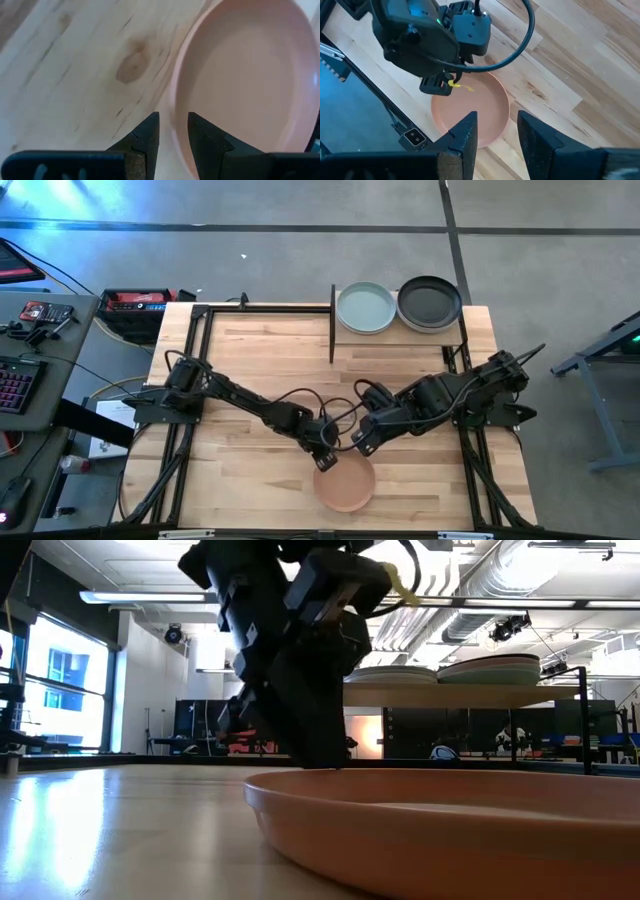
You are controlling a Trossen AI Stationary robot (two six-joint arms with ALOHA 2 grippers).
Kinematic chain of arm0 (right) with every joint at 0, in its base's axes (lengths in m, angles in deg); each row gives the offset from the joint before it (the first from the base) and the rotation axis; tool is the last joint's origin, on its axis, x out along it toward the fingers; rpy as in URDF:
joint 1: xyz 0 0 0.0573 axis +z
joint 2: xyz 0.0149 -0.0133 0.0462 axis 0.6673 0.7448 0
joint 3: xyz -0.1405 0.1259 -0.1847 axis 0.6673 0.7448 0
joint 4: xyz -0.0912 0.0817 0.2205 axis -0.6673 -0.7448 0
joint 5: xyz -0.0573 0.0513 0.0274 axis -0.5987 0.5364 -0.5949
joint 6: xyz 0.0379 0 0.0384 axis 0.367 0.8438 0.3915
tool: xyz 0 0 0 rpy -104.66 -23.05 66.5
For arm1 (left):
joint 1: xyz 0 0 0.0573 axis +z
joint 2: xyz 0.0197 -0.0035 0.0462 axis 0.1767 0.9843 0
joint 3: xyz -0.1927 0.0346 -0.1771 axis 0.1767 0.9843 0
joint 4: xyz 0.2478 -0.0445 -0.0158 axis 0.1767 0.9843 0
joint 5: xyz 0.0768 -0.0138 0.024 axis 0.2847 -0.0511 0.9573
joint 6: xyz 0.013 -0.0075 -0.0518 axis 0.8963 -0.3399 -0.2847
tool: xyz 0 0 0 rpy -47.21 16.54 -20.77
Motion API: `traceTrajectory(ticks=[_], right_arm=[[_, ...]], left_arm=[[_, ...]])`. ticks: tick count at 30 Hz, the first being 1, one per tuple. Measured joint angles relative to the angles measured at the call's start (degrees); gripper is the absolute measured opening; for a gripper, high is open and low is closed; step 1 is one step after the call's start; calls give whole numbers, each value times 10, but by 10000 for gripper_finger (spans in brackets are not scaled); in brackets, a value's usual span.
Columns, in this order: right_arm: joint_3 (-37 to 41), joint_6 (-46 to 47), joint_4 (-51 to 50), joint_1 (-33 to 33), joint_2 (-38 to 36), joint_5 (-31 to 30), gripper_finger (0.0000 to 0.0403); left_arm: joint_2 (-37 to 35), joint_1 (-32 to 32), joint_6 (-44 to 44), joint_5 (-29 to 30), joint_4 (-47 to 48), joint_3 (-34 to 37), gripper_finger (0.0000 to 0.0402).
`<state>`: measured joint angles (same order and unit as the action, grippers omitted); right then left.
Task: Place and stack plates onto a shelf
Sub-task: Stack the light orange plate on top of the blue plate on the shelf
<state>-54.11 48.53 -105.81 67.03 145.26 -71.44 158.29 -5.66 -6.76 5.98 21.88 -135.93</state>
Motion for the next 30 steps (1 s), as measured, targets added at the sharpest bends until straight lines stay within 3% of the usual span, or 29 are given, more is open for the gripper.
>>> traceTrajectory(ticks=[24, 30], right_arm=[[0, -2, 0, 0, 0, -4, 117], [0, -2, 0, 0, 0, -10, 117]], left_arm=[[25, -3, 16, 4, -3, -2, 88], [25, -3, 38, 0, 1, -1, 44]])
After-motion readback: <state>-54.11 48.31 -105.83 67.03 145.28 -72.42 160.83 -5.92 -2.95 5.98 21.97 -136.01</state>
